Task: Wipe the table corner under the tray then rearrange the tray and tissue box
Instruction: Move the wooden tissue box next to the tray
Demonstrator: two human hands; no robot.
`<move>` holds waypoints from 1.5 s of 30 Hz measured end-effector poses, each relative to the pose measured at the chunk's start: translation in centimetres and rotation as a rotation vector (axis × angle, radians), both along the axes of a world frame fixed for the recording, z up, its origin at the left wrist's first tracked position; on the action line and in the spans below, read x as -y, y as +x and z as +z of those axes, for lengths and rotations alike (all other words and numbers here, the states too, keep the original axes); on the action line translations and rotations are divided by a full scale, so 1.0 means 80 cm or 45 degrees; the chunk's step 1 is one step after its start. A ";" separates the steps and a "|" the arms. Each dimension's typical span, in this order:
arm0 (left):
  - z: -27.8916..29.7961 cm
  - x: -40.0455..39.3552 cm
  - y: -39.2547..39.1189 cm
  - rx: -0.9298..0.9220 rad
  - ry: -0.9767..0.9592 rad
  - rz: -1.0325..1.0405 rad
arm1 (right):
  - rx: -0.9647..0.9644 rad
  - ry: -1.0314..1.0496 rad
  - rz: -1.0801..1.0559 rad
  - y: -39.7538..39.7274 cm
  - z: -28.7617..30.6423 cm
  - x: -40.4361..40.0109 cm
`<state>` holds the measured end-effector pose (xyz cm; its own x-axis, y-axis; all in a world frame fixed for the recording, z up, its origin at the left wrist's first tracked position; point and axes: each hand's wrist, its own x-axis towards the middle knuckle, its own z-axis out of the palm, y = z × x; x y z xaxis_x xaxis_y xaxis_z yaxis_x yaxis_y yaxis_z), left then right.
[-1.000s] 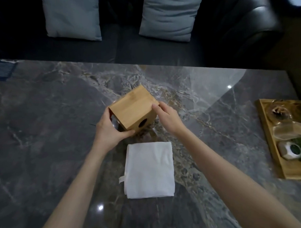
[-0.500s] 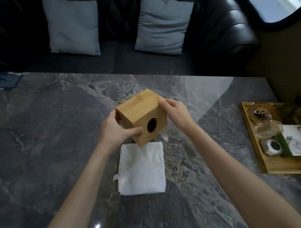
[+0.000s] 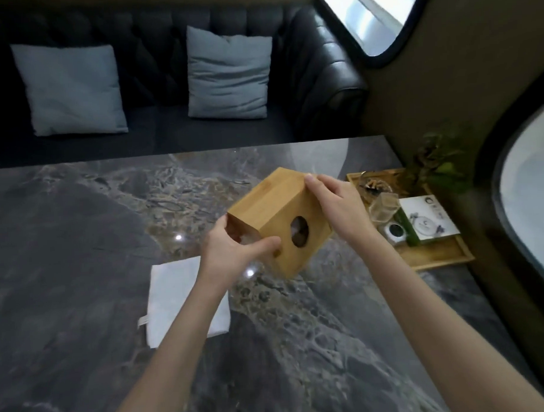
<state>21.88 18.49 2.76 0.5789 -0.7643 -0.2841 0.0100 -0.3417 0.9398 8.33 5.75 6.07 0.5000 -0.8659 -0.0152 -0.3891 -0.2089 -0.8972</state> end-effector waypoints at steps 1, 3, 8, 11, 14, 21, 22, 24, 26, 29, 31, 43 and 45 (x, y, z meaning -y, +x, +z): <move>0.000 0.005 -0.017 -0.022 0.003 -0.019 | 0.001 -0.005 -0.028 -0.019 0.001 0.004; -0.001 0.017 -0.052 -0.052 0.032 -0.059 | -0.001 -0.005 -0.072 -0.058 0.000 0.011; -0.018 0.045 -0.136 -0.121 0.136 -0.168 | -0.091 0.053 -0.197 -0.147 -0.011 0.032; -0.026 0.057 -0.179 -0.192 0.216 -0.229 | -0.146 0.127 -0.225 -0.194 -0.022 0.041; -0.035 0.067 -0.221 -0.311 0.318 -0.296 | -0.179 0.150 -0.230 -0.239 -0.037 0.046; -0.073 0.075 -0.300 -0.575 0.429 -0.349 | -0.167 0.239 -0.371 -0.315 -0.084 0.050; -0.080 0.075 -0.308 -0.607 0.438 -0.348 | -0.174 0.253 -0.389 -0.323 -0.090 0.050; -0.092 0.076 -0.321 -0.647 0.462 -0.342 | -0.205 0.274 -0.406 -0.336 -0.103 0.049; -0.103 0.077 -0.333 -0.656 0.478 -0.348 | -0.230 0.290 -0.429 -0.348 -0.115 0.048; -0.113 0.076 -0.351 -0.620 0.483 -0.355 | -0.242 0.315 -0.436 -0.365 -0.130 0.048; -0.120 0.074 -0.362 -0.618 0.484 -0.352 | -0.268 0.305 -0.401 -0.373 -0.137 0.047; -0.129 0.083 -0.384 -0.576 0.473 -0.185 | -0.366 0.177 -0.443 -0.376 -0.156 0.050; -0.130 0.084 -0.383 -0.568 0.474 -0.170 | -0.368 0.176 -0.449 -0.373 -0.157 0.050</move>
<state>-8.78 11.79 -7.63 0.2476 -0.6246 -0.7407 0.3106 -0.6729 0.6713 -21.54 1.78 -6.51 0.1339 -0.9621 -0.2374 -0.6525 0.0947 -0.7518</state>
